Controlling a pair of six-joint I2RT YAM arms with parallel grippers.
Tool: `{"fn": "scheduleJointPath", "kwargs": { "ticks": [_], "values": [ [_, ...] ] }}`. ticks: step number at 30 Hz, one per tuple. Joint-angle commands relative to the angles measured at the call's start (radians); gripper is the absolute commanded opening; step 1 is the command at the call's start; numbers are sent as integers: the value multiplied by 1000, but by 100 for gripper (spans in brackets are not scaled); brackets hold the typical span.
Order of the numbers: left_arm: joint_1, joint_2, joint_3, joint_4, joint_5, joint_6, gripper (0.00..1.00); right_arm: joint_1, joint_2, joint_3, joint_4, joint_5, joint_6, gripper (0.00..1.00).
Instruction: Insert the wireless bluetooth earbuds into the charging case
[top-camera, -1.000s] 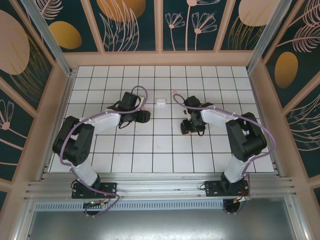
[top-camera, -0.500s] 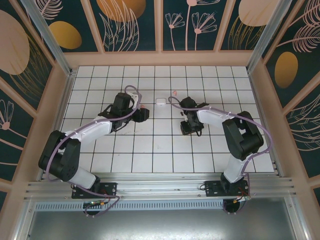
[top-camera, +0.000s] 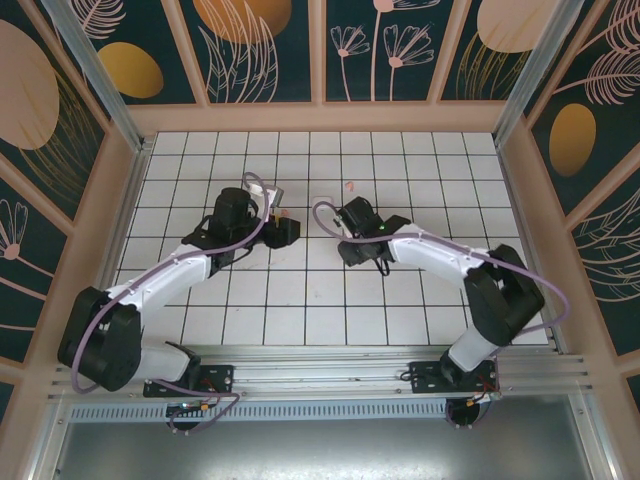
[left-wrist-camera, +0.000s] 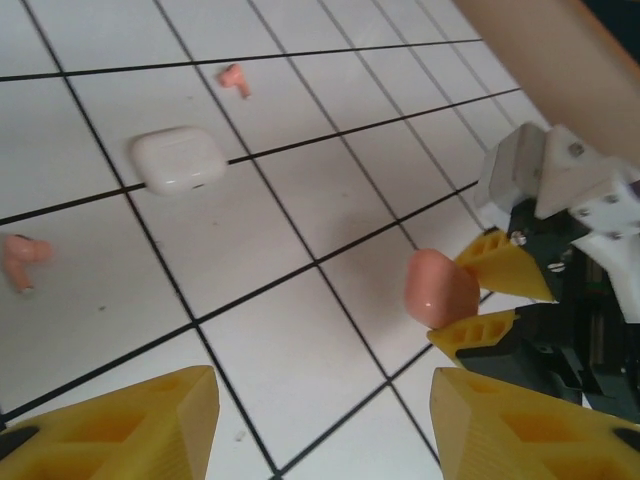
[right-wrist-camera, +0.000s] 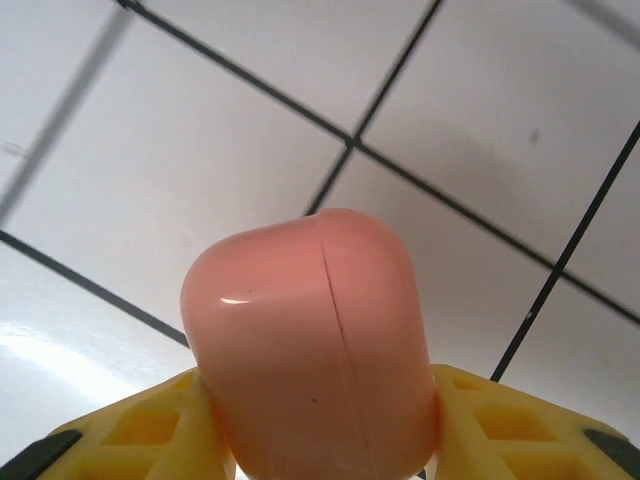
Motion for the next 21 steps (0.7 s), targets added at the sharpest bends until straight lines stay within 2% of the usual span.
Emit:
{"fn": "scheduleJointPath", "kwargs": {
  "ticks": [1,8,21],
  "values": [
    [0,-49,-21,54,116,-34,57,58,-101,-4,53,61,-56,33],
    [-1,-121,-63,172,288,-111,59,174,-200,26,73,117,-166,33],
    [-2,-113,-50,91,366,-91,60,285,-189,113,87,175,-268,32]
  ]
}}
